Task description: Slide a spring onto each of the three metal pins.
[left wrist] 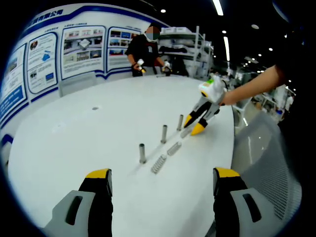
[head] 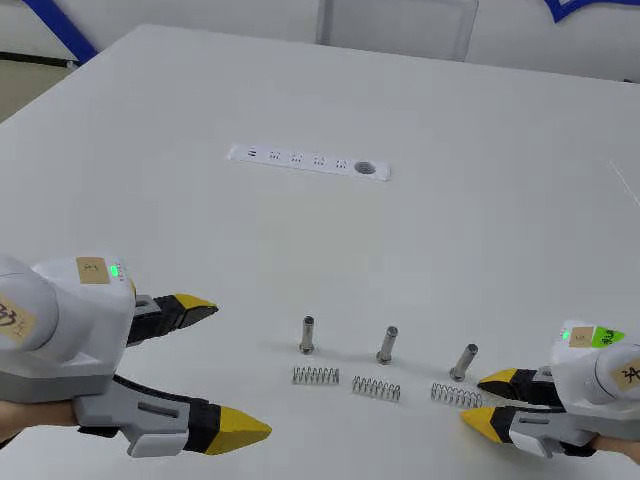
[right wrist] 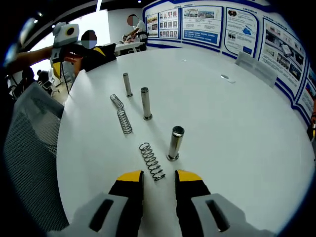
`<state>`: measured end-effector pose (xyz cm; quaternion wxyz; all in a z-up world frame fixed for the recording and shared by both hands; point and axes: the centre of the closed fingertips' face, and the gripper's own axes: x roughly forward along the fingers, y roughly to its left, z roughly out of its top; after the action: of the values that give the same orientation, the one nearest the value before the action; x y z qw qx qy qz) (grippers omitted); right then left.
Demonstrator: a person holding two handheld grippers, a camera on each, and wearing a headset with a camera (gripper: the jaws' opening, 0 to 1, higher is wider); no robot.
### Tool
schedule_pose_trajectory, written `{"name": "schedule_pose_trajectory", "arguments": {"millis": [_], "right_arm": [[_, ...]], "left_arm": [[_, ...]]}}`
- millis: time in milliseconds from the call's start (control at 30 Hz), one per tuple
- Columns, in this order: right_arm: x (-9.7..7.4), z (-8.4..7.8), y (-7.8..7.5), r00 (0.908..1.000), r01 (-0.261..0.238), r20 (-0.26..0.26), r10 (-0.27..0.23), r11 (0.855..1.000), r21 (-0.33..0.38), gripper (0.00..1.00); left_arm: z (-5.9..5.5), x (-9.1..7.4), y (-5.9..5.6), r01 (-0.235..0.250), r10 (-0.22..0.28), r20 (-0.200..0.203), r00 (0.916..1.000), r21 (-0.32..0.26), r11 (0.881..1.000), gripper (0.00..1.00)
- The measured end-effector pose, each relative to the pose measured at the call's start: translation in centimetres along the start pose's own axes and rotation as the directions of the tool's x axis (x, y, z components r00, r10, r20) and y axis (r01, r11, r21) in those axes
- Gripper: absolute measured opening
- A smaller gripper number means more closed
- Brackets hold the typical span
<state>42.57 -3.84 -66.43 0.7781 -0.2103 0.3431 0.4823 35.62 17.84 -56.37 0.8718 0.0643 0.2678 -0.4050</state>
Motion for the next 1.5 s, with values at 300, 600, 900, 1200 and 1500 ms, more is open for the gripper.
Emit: {"name": "schedule_pose_trajectory", "arguments": {"millis": [300, 600, 900, 1200, 1500], "right_arm": [[0.0, 0.1, -0.1, 0.9999, -0.011, 0.01, 0.012, 1.0, -0.007, 0.24], [-0.1, 0.1, 1.0, 0.9982, -0.06, 0.006, 0.06, 0.997, -0.051, 0.13], [-0.1, 0.2, 1.2, 0.9984, -0.054, -0.023, 0.051, 0.991, -0.124, 0.11], [-0.7, 0.5, 1.2, 0.9989, -0.043, -0.022, 0.04, 0.992, -0.12, 0.11], [-2.4, 2.1, 1.5, 0.9989, -0.046, 0.008, 0.047, 0.991, -0.127, 0.11]], "left_arm": [[0.0, 0.1, -0.1, 0.0, 0.0, -0.003, 1.0, -0.003, 1.0, 0.85], [-0.2, 0.3, -0.3, 0.004, -0.004, -0.01, 0.9999, -0.004, 1.0, 0.85], [0.0, 0.2, -0.4, 0.005, -0.005, -0.006, 1.0, 0.005, 1.0, 0.85], [0.3, -0.1, -0.5, 0.002, -0.002, -0.004, 1.0, 0.019, 1.0, 0.85], [1.2, 0.3, -1.0, 0.017, -0.018, 0.009, 0.9998, 0.036, 0.999, 0.85]]}}
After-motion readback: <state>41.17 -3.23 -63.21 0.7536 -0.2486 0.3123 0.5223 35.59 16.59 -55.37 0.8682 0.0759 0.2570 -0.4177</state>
